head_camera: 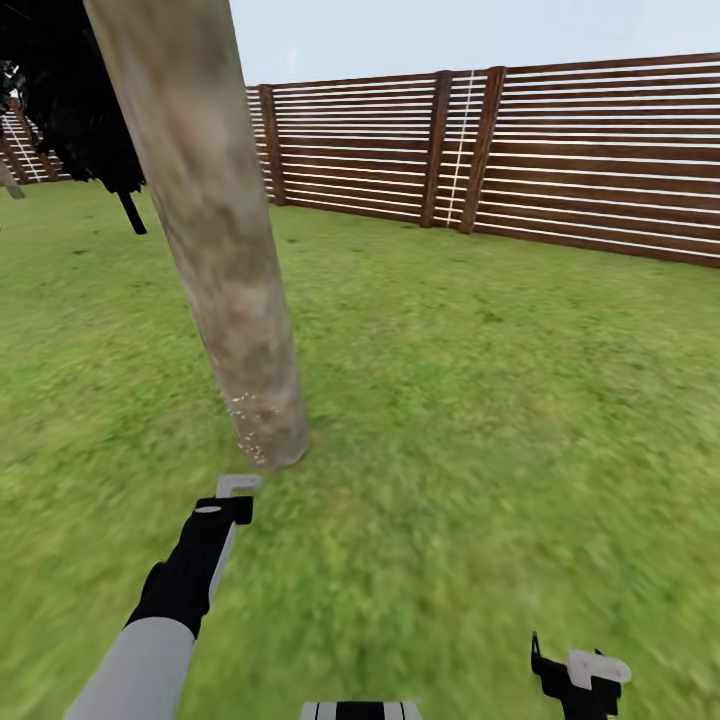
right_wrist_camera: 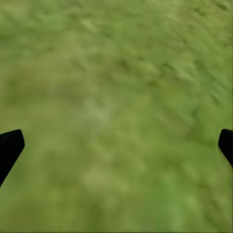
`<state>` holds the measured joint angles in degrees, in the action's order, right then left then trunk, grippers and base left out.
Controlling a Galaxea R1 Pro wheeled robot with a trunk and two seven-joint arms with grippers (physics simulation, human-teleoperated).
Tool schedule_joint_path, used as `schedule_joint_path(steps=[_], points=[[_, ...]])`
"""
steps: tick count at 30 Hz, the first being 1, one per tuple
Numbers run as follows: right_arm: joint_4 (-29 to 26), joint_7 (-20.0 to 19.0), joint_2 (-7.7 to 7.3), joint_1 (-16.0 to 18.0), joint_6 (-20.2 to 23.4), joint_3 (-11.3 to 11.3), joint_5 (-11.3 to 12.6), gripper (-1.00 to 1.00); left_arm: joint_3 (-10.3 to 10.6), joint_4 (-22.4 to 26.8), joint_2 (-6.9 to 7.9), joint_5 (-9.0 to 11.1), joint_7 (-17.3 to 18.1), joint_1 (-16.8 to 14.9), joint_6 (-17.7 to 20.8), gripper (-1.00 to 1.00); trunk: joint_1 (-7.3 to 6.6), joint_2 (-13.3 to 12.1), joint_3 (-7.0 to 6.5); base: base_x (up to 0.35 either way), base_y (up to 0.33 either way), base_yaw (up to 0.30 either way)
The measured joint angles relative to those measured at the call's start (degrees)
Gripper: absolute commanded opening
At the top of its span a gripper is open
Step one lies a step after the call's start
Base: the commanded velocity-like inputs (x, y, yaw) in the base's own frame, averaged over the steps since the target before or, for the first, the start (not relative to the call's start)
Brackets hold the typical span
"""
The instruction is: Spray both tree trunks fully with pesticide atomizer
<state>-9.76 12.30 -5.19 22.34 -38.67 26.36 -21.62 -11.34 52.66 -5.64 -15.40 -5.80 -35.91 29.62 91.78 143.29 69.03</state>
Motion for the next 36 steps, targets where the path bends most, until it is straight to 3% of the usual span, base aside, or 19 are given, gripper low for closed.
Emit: schedule_joint_path(steps=[12,24,29,33,36], points=[[0.00,0.00,0.00,-0.01,0.00,-0.03,0.00,1.00,0.00,0.09,-0.03,0.05,0.04,0.05,0.26,-1.00,0.00,0.00,0.00,0.153,-0.229,0.128],[0.00,0.00,0.00,0.03,-0.03,-0.04,0.00,1.00,-0.09,0.08,-0.07,0.06,0.09,0.05,0.21,-1.00,0.00,0.00,0.00,-0.123,-0.264,0.271],[0.00,0.03,-0.06,-0.01,-0.02,0.01,0.00,1.00,0.12,-1.16,-0.31,0.43,0.53,0.07,-0.28,-1.00,0.00,0.00,0.00,-0.252,-0.162,0.045],[0.02,0.08,-0.09,-0.01,-0.01,0.00,-0.02,1.00,0.46,-0.41,0.04,1.58,0.84,-0.43,-8.05,-1.00,0.00,0.00,0.00,-0.059,-0.021,0.002],[0.08,0.09,-0.17,-0.01,0.00,0.00,-0.01,1.00,0.40,2.36,1.99,1.77,1.01,-0.75,-9.58,-1.00,-0.01,0.00,-0.01,-0.003,-0.001,0.000]])
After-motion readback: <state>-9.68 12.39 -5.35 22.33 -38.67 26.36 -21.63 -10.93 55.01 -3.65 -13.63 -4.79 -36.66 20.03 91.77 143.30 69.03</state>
